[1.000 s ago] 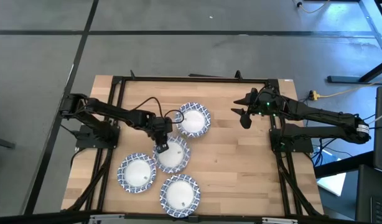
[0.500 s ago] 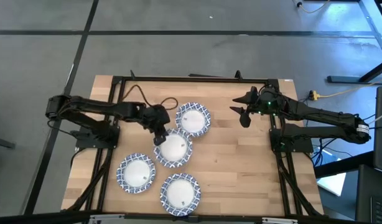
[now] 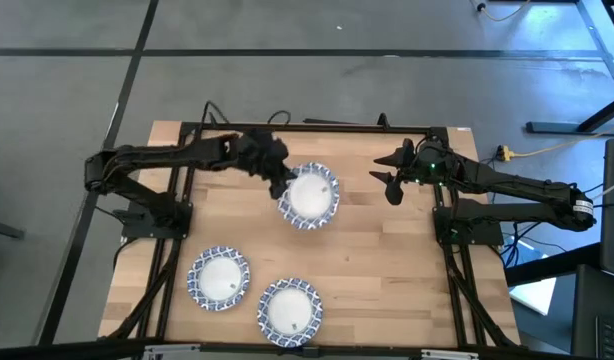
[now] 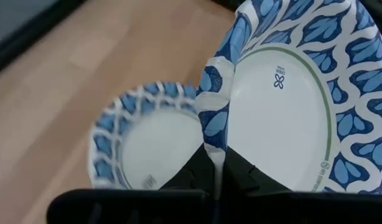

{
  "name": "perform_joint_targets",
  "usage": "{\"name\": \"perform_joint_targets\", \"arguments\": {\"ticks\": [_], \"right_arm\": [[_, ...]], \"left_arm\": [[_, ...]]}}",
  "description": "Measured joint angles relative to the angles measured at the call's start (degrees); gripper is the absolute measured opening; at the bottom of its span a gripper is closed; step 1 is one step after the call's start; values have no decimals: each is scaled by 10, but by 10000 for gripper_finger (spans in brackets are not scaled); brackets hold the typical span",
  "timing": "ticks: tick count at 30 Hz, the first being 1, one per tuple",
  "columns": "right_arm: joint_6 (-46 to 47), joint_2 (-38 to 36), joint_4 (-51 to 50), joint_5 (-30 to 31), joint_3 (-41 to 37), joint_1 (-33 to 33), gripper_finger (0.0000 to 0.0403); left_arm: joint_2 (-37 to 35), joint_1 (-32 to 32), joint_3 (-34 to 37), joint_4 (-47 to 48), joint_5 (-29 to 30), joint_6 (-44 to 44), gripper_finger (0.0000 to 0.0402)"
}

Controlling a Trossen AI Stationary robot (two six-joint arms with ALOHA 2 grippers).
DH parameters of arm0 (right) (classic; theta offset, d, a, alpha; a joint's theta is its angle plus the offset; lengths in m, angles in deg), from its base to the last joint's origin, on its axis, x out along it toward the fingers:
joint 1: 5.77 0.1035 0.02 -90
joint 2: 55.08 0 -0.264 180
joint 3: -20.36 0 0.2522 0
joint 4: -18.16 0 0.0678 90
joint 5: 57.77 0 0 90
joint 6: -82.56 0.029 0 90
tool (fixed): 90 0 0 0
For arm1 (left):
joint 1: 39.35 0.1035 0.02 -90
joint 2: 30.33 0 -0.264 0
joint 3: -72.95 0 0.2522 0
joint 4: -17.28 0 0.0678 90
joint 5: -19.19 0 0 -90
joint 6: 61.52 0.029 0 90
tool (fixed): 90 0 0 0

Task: Nest bowls inside each other
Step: Stack the blue patterned bowl on the stacked blue patterned bowls

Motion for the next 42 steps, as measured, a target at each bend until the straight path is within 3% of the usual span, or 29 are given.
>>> {"name": "perform_joint_targets", "arguments": {"ticks": [12,23,30,38,42], "right_arm": [[1,0,-8,0,0,0,193],[-1,0,-14,-4,0,0,193],[-4,0,-19,-4,0,0,193],[-17,0,-19,-4,0,0,193],[-17,0,-19,-5,0,0,193]], "left_arm": [[147,46,-63,36,-19,11,0],[190,61,-65,72,-18,10,9],[191,60,-65,73,-5,1,51],[191,59,-65,58,-6,-19,149],[184,59,-65,59,-3,-16,177]]}}
